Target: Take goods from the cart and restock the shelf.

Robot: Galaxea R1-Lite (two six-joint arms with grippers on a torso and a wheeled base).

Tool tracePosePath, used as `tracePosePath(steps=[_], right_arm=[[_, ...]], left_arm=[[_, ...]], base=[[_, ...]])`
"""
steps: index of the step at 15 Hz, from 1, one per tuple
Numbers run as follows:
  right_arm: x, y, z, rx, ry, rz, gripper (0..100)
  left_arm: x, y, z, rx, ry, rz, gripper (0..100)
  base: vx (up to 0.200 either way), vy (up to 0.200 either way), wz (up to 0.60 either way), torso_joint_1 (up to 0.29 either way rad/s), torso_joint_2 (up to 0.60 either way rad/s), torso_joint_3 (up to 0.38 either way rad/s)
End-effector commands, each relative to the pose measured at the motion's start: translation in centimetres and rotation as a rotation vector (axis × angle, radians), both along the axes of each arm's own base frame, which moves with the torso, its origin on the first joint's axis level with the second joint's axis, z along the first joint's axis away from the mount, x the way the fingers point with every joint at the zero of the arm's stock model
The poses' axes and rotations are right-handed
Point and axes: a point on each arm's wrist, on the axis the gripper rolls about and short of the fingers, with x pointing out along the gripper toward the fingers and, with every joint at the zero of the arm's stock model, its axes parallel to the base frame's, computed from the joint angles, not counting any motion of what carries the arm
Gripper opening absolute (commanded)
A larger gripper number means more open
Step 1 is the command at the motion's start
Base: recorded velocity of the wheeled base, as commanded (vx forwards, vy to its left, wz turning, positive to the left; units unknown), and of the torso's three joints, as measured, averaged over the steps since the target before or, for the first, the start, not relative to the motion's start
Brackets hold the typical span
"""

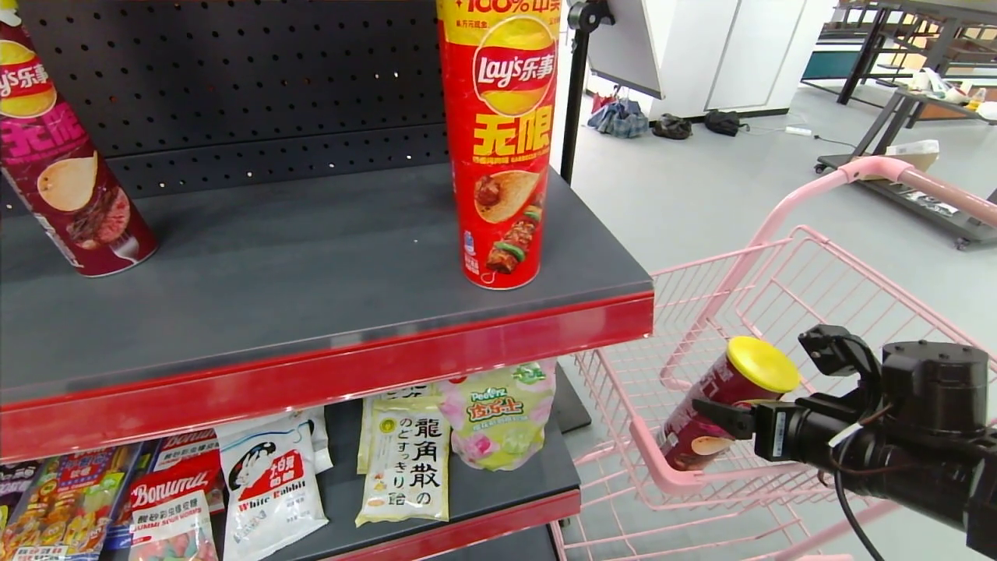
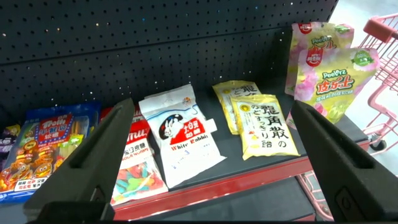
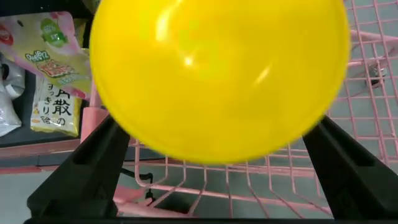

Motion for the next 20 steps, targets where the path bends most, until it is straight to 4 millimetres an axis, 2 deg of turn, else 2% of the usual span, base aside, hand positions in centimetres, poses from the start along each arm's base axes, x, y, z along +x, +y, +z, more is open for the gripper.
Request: tracePosePath(steps=[1, 6, 7, 12, 13, 16, 17, 18, 19, 20], right_arm=[[0.8, 0.2, -0.4, -0.002, 0.015, 0.002, 100], [2.3, 0.5, -0.7, 0.000, 0.017, 0.000, 100], [2.3, 0.5, -0.8, 0.001, 0.019, -0.002, 0], [2.1, 0.7, -0.5, -0.001, 0.006, 0.008, 0], [2.0, 0.9, 0.3, 0.003, -0.039, 0.018, 0], [4.3, 0.1, 6.8, -0.074, -0.310, 0.020, 0], [5.0, -0.4, 10.6, -0.117, -0.388, 0.015, 0], [4.7, -0.5, 13.7, -0.127, -0.419, 0.013, 0], [3.3, -0.7, 16.6, -0.128, -0.430, 0.010, 0], [2.4, -0.8, 17.6, -0.133, -0.432, -0.001, 0]], left_arm=[[0.0, 0.0, 0.0, 0.000, 0.001, 0.000, 100], [0.0, 0.0, 0.0, 0.001, 0.001, 0.000, 100], [0.0, 0.0, 0.0, 0.000, 0.001, 0.000, 100], [0.0, 0.0, 0.0, 0.000, 0.000, 0.000, 100], [0.0, 0.0, 0.0, 0.000, 0.001, 0.000, 100], [0.0, 0.0, 0.0, 0.000, 0.001, 0.000, 100], [0.0, 0.0, 0.0, 0.000, 0.001, 0.000, 100], [0.0, 0.0, 0.0, 0.000, 0.001, 0.000, 100], [0.0, 0.0, 0.0, 0.000, 0.001, 0.000, 100], [0.0, 0.0, 0.0, 0.000, 0.001, 0.000, 100]], base=[[0.000, 0.000, 0.00, 0.000, 0.00, 0.000], [0.000, 0.000, 0.00, 0.000, 0.00, 0.000], [0.000, 0.000, 0.00, 0.000, 0.00, 0.000], [0.000, 0.000, 0.00, 0.000, 0.00, 0.000], [0.000, 0.000, 0.00, 0.000, 0.00, 0.000], [0.000, 0.000, 0.00, 0.000, 0.00, 0.000], [0.000, 0.000, 0.00, 0.000, 0.00, 0.000], [0.000, 0.000, 0.00, 0.000, 0.00, 0.000], [0.000, 0.000, 0.00, 0.000, 0.00, 0.000], [0.000, 0.000, 0.00, 0.000, 0.00, 0.000]])
